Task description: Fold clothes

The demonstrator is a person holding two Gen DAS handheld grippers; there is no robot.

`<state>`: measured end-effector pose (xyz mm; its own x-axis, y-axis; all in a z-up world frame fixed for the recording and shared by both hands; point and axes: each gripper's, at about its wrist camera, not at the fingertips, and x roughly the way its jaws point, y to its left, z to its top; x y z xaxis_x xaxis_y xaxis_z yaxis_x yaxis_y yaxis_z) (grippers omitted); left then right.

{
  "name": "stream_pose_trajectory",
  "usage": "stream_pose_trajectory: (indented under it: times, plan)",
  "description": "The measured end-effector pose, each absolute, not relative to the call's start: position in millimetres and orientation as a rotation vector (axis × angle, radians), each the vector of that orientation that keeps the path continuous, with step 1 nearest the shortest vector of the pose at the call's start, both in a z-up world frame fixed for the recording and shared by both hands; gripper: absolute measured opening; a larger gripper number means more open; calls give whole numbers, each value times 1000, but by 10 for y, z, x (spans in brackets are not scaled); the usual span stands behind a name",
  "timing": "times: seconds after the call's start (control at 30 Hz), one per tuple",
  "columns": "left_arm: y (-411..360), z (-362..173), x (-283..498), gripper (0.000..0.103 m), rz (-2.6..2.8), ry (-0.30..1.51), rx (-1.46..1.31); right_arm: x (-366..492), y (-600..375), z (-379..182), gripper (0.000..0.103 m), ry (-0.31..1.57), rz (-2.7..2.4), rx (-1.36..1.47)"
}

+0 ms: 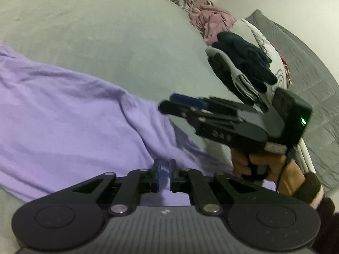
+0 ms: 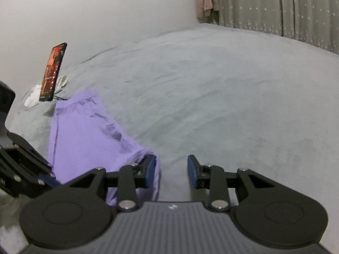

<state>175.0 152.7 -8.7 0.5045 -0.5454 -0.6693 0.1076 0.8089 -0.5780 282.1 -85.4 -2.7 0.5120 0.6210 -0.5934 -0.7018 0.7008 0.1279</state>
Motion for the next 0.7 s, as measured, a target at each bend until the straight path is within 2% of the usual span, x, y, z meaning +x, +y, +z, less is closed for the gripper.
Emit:
stream_pose_trajectory:
  times: [0.33, 0.4, 0.47, 0.7]
  plan:
    - [1479, -99, 1803, 6, -403, 973, -508, 2604, -673, -65, 31, 626, 895, -377]
    - [1469, -109, 1813, 6, -401, 980, -503, 2698, -584, -75, 24, 615, 882, -350]
    - [1472, -117, 1819, 6, -402, 983, -503, 2797, -622, -75, 22, 616, 857, -302]
    - [1476, -124, 1838, 7, -403, 1000, -480, 3229, -826, -111, 20, 737, 850, -67]
